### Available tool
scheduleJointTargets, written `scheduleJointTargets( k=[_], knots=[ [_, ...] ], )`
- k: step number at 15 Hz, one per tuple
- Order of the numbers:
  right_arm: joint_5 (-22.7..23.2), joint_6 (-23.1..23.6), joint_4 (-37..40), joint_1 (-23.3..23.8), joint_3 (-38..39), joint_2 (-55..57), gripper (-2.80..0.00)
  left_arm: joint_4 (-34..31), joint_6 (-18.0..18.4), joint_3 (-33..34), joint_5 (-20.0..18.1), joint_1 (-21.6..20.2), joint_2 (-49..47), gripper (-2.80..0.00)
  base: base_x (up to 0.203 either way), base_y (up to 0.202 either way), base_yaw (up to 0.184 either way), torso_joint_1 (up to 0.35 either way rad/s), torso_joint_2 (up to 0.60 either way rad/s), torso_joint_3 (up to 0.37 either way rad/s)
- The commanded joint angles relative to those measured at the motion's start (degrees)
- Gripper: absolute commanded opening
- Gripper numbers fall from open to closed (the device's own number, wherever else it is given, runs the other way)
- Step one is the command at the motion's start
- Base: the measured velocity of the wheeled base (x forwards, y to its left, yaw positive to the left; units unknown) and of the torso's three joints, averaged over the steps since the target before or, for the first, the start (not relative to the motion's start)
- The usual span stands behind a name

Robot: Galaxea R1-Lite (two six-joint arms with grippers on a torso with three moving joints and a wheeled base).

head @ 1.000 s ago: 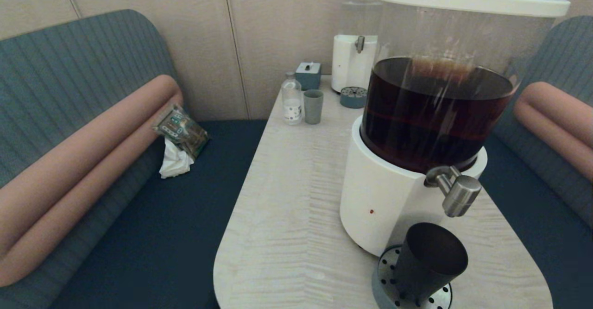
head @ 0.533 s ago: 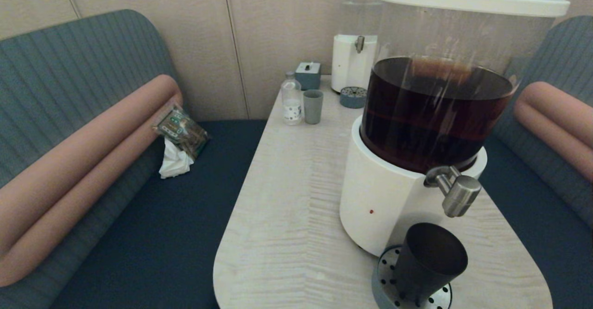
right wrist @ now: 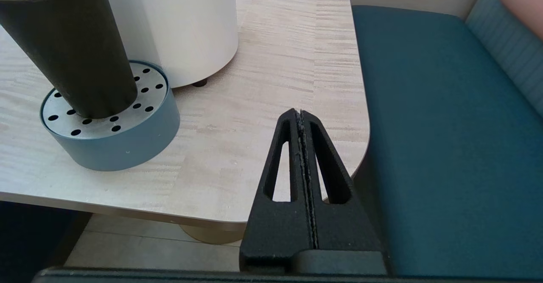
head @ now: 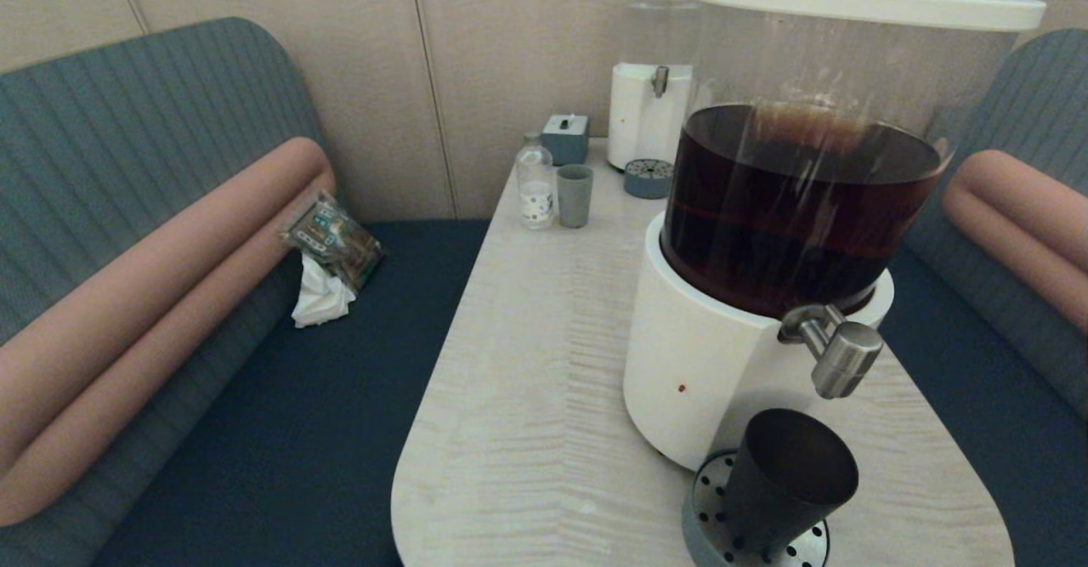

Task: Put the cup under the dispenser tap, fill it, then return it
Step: Turn on the faucet

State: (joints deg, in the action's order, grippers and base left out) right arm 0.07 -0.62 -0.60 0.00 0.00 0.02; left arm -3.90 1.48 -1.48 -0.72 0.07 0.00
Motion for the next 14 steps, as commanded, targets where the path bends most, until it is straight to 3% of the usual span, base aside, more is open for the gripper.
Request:
scheduleJointTargets(
  k=[1,12,14],
  knots=[
    [0.0,0.0,0.0,0.0,0.4,-0.3,-2.8,0.0,-0.4,-0.1,0.0,-0.1,0.0,-2.8,0.0,0.0,0.0,0.0,0.0,0.0],
    [-0.8,0.6,-0.4,0.0,0.3,-0.4,-2.8,2.1,-0.8,0.5,-0.1,-0.1,0.0,-2.8,0.0,0.0,0.0,0.0,0.0,0.0],
    [-1.5,0.7,0.3,0.0,-5.3,-0.1,-2.8,2.1,-0.8,0.5,-0.1,-0.1,0.0,-2.8,0.0,0.0,0.0,0.0,0.0,0.0]
  ],
)
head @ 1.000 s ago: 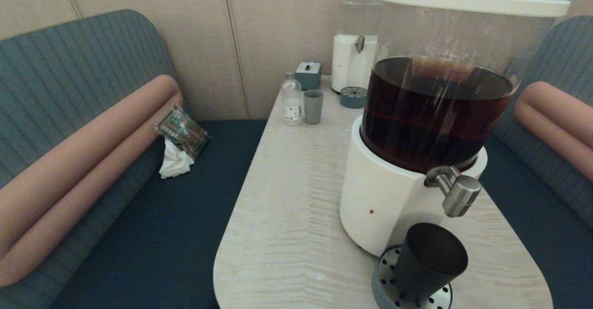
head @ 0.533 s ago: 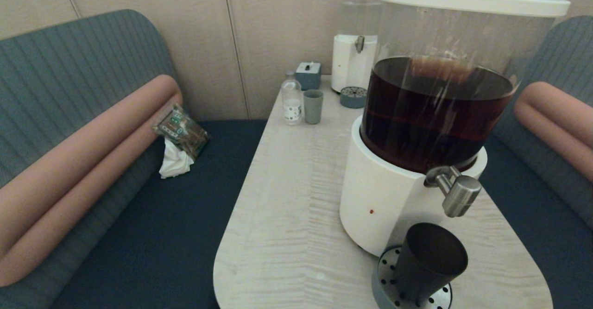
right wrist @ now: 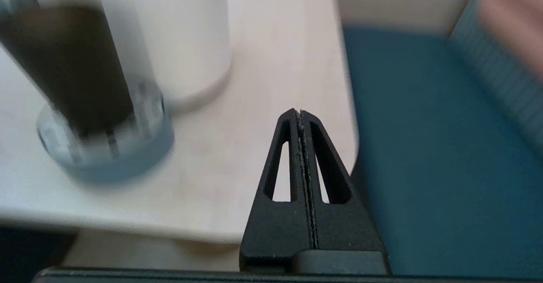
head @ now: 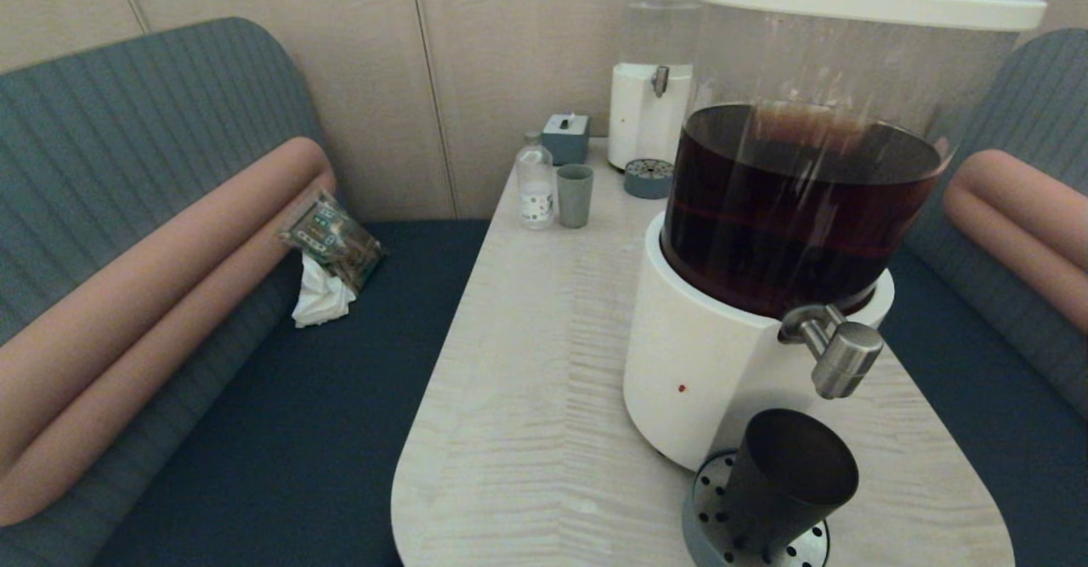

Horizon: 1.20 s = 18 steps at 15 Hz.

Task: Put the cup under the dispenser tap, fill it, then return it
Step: Turn on the faucet

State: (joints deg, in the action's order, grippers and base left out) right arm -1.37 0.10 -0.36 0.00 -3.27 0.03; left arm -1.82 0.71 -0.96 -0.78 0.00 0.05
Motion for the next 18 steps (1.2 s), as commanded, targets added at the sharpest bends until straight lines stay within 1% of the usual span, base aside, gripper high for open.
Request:
scheduleJointTargets(
  k=[1,3,4,6,8,9,11,12,13,16,18],
  knots=[
    [-0.3,-0.6,1.7,0.0,-7.8,0.6,-2.8,0.0,0.0,0.0,0.0,0.0,0.0,-2.8,0.0,0.0,0.0,0.0,0.0,0.0],
    [0.0,-2.6,6.7,0.0,-24.7,3.7,-2.8,0.0,0.0,0.0,0.0,0.0,0.0,-2.8,0.0,0.0,0.0,0.0,0.0,0.0],
    [0.9,-3.8,9.6,0.1,-34.0,6.7,-2.8,0.0,0.0,0.0,0.0,0.0,0.0,-2.8,0.0,0.0,0.0,0.0,0.0,0.0],
    [2.7,-6.8,13.8,0.3,-48.4,16.1,-2.8,0.0,0.0,0.0,0.0,0.0,0.0,-2.8,0.0,0.0,0.0,0.0,0.0,0.0],
    [3.9,-10.9,17.1,0.7,-56.4,27.0,-2.8,0.0,0.0,0.0,0.0,0.0,0.0,-2.8,0.0,0.0,0.0,0.0,0.0,0.0],
    [4.3,-13.9,18.7,0.8,-59.2,32.0,-2.8,0.0,0.0,0.0,0.0,0.0,0.0,-2.8,0.0,0.0,0.0,0.0,0.0,0.0],
    [3.7,-18.9,21.7,0.2,-62.9,40.0,-2.8,0.0,0.0,0.0,0.1,0.0,0.0,-2.8,0.0,0.0,0.0,0.0,0.0,0.0],
    [2.9,-21.1,24.5,-0.8,-65.2,43.0,-2.8,0.0,0.0,0.0,0.0,0.0,0.0,-2.8,0.0,0.0,0.0,0.0,0.0,0.0],
    [2.4,-21.6,29.4,-2.0,-68.7,45.5,-2.8,0.0,0.0,0.0,0.0,0.0,0.0,-2.8,0.0,0.0,0.0,0.0,0.0,0.0],
    [1.8,-17.4,45.2,-5.5,-80.5,54.4,-2.8,0.0,0.0,0.0,0.0,0.0,0.0,-2.8,0.0,0.0,0.0,0.0,0.0,0.0],
    [2.3,-16.0,52.1,-6.7,-87.7,60.6,-2.8,0.0,0.0,0.0,0.0,0.0,0.0,-2.8,0.0,0.0,0.0,0.0,0.0,0.0]
  ],
)
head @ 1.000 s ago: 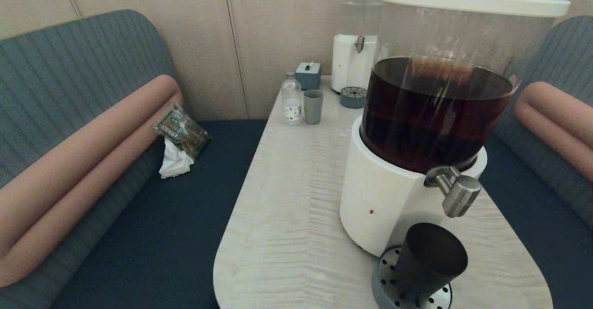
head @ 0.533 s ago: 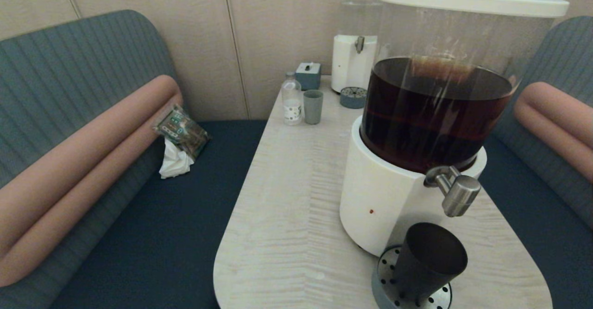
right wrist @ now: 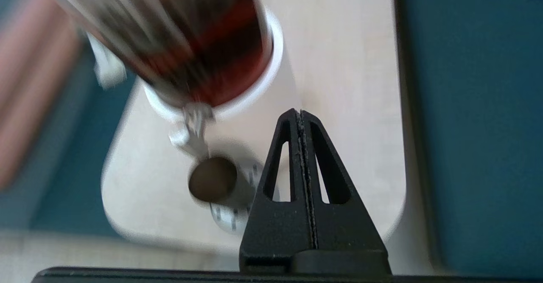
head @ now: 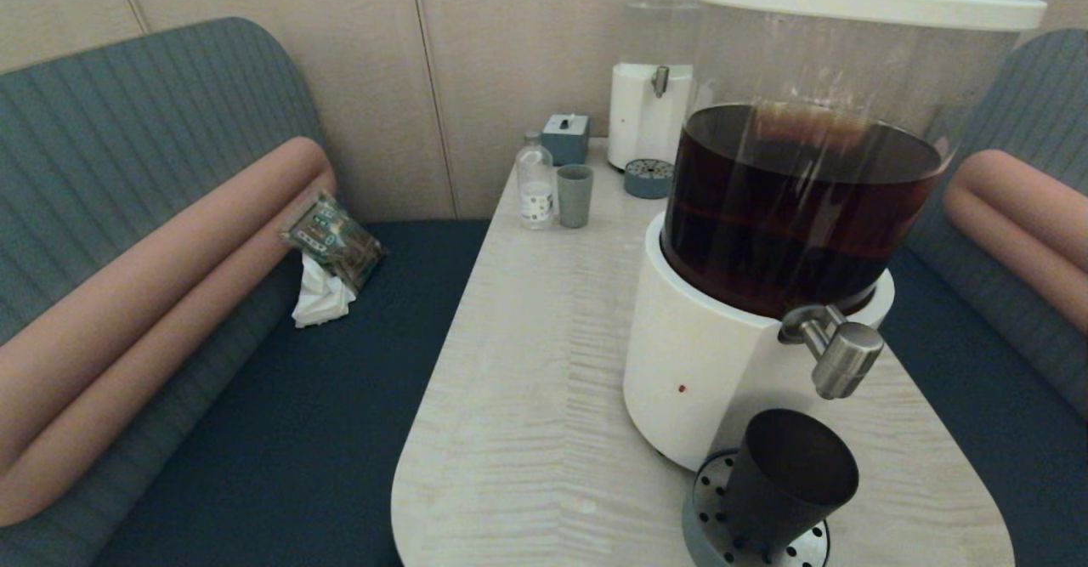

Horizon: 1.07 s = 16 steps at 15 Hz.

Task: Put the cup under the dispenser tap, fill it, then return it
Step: Turn on the faucet

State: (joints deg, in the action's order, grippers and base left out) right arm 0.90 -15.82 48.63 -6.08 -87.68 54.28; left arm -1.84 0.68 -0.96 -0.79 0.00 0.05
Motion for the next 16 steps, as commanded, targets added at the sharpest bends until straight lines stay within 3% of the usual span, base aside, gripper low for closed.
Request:
scheduleJointTargets(
  k=[1,4,8,14,16],
  knots=[
    [0.2,0.4,6.2,-1.1,-5.8,8.9,-2.8,0.0,0.0,0.0,0.1,0.0,0.0,-2.8,0.0,0.0,0.0,0.0,0.0,0.0],
    [0.4,3.9,11.1,-7.4,-6.8,11.7,-2.8,0.0,0.0,0.0,0.0,0.0,0.0,-2.8,0.0,0.0,0.0,0.0,0.0,0.0],
    [3.6,4.2,11.0,-13.7,-7.5,15.6,-2.8,0.0,0.0,0.0,0.0,0.0,0.0,-2.8,0.0,0.0,0.0,0.0,0.0,0.0],
    [13.5,2.6,5.0,-12.1,-6.2,20.1,-2.8,0.0,0.0,0.0,0.0,0.0,0.0,-2.8,0.0,0.0,0.0,0.0,0.0,0.0],
    [15.0,1.8,-0.4,-10.9,-3.3,21.0,-2.8,0.0,0.0,0.0,0.0,0.0,0.0,-2.8,0.0,0.0,0.0,0.0,0.0,0.0]
  ],
)
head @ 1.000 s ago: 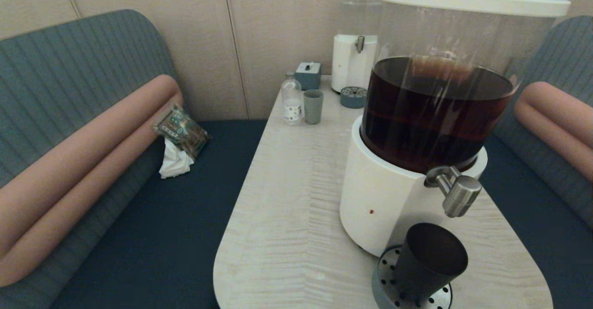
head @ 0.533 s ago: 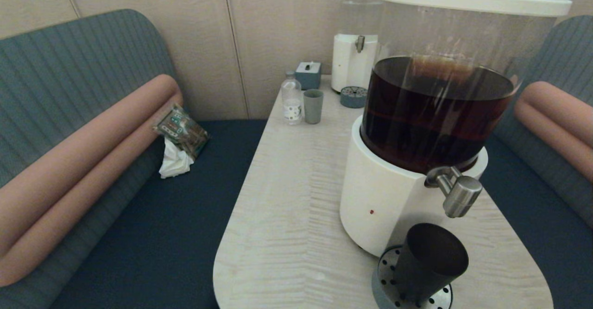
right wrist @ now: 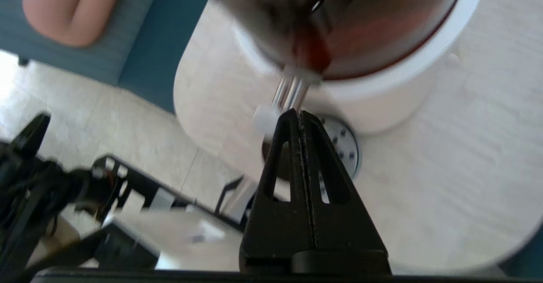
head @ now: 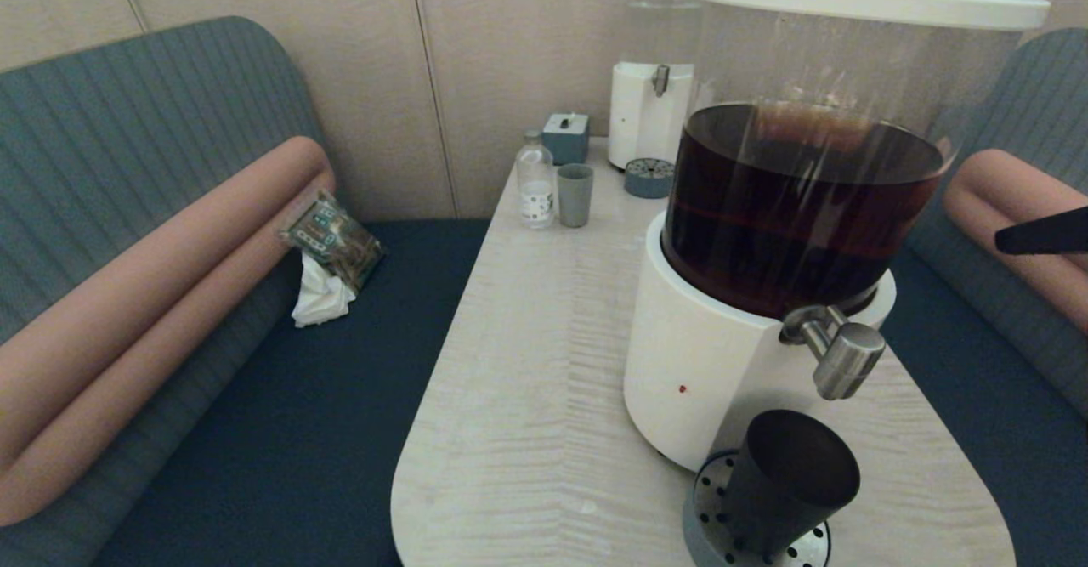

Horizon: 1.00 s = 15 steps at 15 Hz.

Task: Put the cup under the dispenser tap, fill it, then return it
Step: Turn on the faucet

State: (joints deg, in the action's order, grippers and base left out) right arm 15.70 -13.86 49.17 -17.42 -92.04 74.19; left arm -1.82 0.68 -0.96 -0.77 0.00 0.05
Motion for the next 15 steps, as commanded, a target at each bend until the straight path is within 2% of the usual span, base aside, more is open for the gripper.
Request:
scheduleJointTargets(
  k=[1,3,10,15],
  knots=[
    [0.4,-0.1,-4.0,1.2,3.1,1.8,-2.8,0.0,0.0,0.0,0.0,0.0,0.0,-2.8,0.0,0.0,0.0,0.0,0.0,0.0],
    [0.3,0.1,-6.9,2.3,6.3,3.2,-2.8,0.0,0.0,0.0,0.0,0.0,0.0,-2.8,0.0,0.0,0.0,0.0,0.0,0.0],
    [0.7,0.4,-8.5,2.7,10.9,5.3,-2.8,0.0,0.0,0.0,0.0,0.0,0.0,-2.8,0.0,0.0,0.0,0.0,0.0,0.0],
    [3.3,0.7,-9.7,2.4,12.4,4.5,-2.8,0.0,0.0,0.0,0.0,0.0,0.0,-2.8,0.0,0.0,0.0,0.0,0.0,0.0]
  ],
)
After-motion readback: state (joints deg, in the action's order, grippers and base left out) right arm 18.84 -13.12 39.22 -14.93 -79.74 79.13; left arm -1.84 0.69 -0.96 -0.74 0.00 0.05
